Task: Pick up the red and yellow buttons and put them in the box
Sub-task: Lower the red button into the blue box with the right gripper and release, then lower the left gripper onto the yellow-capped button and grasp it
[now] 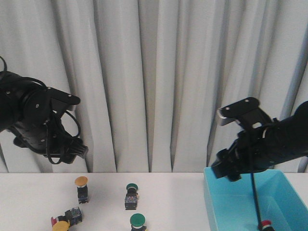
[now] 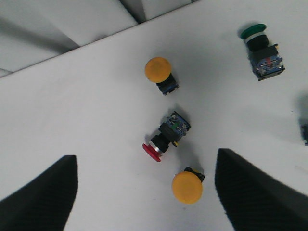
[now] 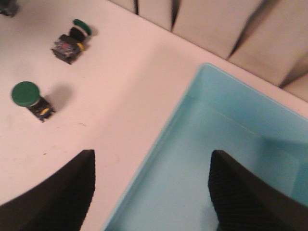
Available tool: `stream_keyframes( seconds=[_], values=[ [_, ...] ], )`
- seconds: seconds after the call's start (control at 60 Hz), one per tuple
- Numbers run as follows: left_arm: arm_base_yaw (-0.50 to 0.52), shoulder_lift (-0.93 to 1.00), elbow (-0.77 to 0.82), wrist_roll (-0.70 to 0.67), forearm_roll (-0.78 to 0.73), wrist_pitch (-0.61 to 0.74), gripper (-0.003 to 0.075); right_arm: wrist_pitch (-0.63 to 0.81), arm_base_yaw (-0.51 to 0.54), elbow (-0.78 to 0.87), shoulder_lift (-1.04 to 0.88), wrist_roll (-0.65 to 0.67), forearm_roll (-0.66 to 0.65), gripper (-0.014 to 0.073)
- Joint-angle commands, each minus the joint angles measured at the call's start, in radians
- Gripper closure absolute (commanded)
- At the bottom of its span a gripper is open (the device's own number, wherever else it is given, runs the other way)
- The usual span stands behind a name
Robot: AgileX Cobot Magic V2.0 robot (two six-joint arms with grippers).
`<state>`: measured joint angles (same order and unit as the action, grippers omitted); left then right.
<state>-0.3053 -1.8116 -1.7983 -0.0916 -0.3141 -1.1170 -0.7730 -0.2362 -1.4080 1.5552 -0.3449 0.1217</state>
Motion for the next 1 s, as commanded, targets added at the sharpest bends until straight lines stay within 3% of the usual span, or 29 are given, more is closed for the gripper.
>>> stream_keyframes(
  seconds=[0.0, 0.2, 0.5, 0.983],
  values=[
    [0.025, 0.052, -0.024, -0.056, -0.006, 0.029, 0.0066, 0.035, -0.059, -0.031, -0.063, -0.013, -0.024, 0.0106],
    [0.067, 0.02, 0.016, -0.067, 0.095, 0.014, 0.0104, 0.031, -0.149, -0.029, -0.087, -0.011, -0.073, 0.0106],
    [0.075, -0.028, 0.238, -0.063, 0.152, 0.136, 0.015, 0.018, -0.183, -0.029, -0.091, 0.017, -0.071, 0.0106],
    [0.075, -0.165, 0.244, -0.006, 0.203, 0.115, 0.015, 0.006, -0.183, -0.028, -0.091, 0.026, -0.074, 0.0106]
  ],
)
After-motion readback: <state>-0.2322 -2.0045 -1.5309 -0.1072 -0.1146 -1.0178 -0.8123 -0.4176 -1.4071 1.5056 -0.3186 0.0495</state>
